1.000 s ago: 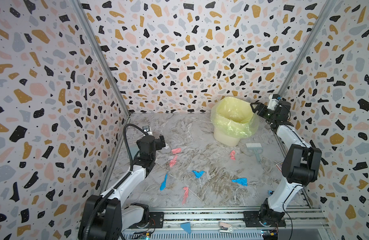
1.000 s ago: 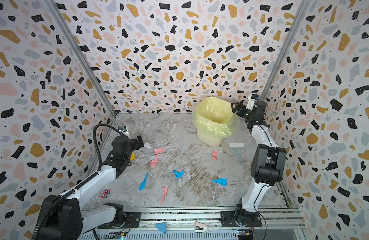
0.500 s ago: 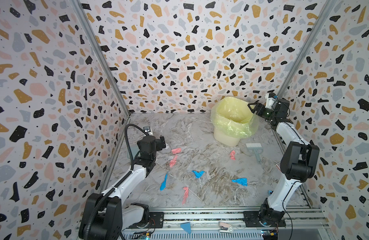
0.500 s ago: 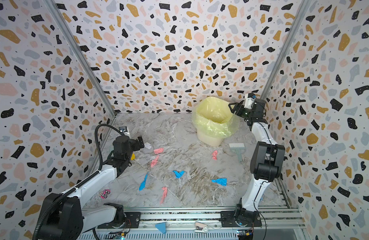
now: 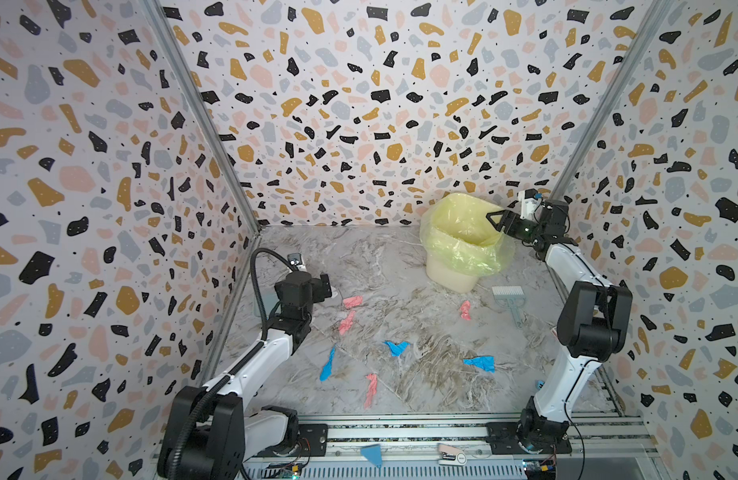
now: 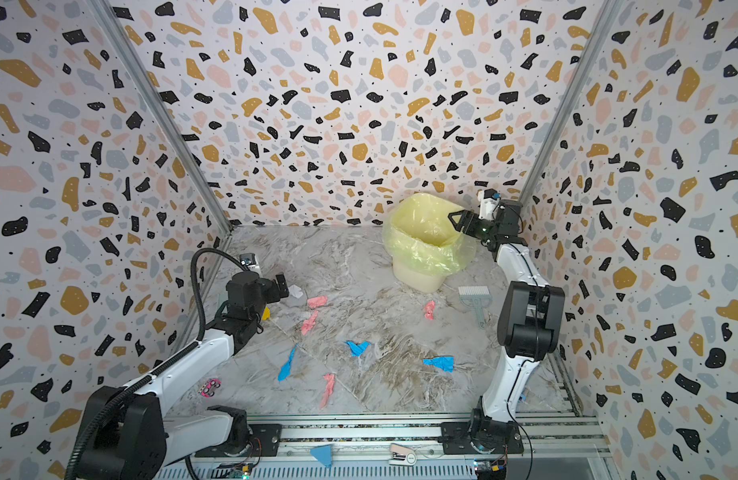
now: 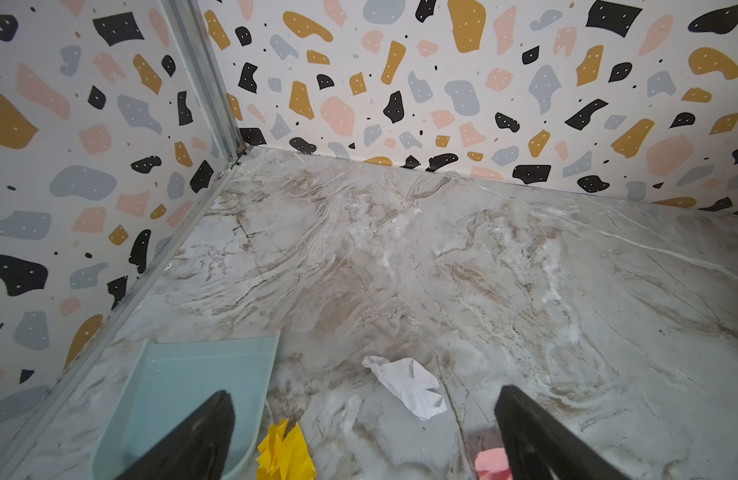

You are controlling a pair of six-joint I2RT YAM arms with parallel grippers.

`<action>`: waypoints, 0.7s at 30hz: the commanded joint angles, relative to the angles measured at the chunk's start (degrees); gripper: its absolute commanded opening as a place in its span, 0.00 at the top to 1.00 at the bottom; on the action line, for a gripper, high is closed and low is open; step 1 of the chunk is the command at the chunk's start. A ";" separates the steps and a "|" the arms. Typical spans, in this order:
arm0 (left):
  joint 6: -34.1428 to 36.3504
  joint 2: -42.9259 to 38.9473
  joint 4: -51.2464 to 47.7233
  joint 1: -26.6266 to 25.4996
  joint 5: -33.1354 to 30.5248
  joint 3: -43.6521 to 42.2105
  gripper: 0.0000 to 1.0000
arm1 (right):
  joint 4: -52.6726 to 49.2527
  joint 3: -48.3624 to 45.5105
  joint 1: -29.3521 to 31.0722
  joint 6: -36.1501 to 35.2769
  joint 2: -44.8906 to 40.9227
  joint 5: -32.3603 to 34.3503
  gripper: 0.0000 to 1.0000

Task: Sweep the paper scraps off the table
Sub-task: 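Grip the bin rim with the right gripper and drag it toward the table centre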

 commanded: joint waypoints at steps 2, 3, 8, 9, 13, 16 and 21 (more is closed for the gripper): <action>1.00 -0.06 0.14 -0.20 0.66 0.83 0.00 | -2.36 0.07 1.08 -2.58 -1.13 -2.43 0.24; 0.95 -0.06 0.17 -0.20 0.83 0.78 0.00 | -2.95 0.39 1.33 -3.20 -1.07 -2.74 0.24; 0.96 -0.09 0.13 -0.19 1.02 0.62 0.00 | -5.67 1.62 2.37 -5.56 -0.46 -4.19 0.25; 0.98 -0.07 -0.03 -0.20 1.02 0.69 0.01 | -6.25 1.82 2.61 -6.00 -0.31 -4.53 0.25; 1.08 -0.07 -0.12 -0.20 1.10 0.75 0.01 | -9.02 3.43 3.61 -8.24 0.34 -5.63 0.25; 1.09 0.02 -0.23 -0.20 1.19 0.86 0.00 | -11.06 4.44 4.38 -9.85 0.88 -6.01 0.26; 1.10 -0.15 -0.49 -0.20 1.37 0.62 0.00 | -12.71 5.20 5.77 -10.94 1.19 -7.16 0.27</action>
